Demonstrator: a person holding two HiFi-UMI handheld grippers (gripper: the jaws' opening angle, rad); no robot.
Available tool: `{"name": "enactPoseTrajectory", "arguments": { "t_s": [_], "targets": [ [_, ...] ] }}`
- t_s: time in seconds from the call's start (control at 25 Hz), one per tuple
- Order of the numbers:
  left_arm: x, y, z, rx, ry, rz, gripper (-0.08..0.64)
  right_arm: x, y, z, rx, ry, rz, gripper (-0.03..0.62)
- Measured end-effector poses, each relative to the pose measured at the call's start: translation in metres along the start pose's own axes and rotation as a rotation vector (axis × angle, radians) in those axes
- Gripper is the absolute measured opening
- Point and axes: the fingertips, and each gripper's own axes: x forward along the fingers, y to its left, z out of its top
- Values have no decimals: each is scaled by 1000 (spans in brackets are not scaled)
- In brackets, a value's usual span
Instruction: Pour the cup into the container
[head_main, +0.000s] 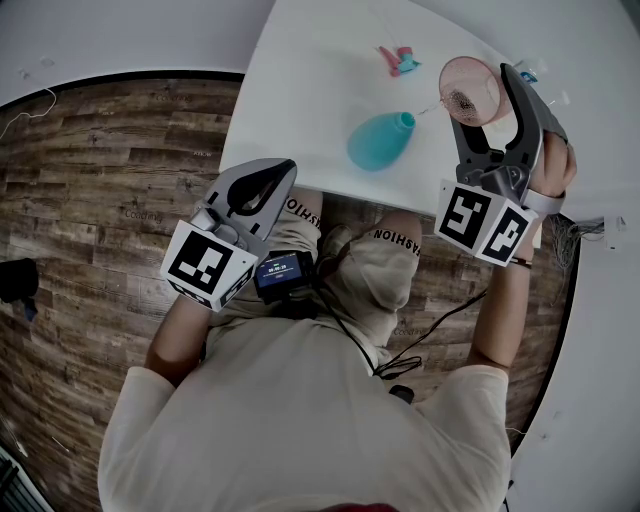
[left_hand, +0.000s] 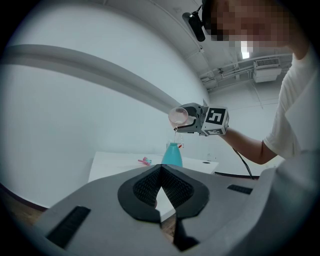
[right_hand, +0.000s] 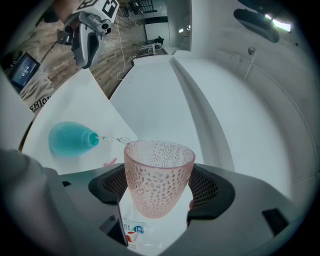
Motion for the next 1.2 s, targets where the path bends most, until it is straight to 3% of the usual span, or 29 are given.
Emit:
{"name": "enactPoseTrajectory", "arguments": {
  "t_s": [1.2],
  "targets": [
    [-2,0,0,0,0,2,10,1,0,0,-88,14,-37,368]
  ]
}}
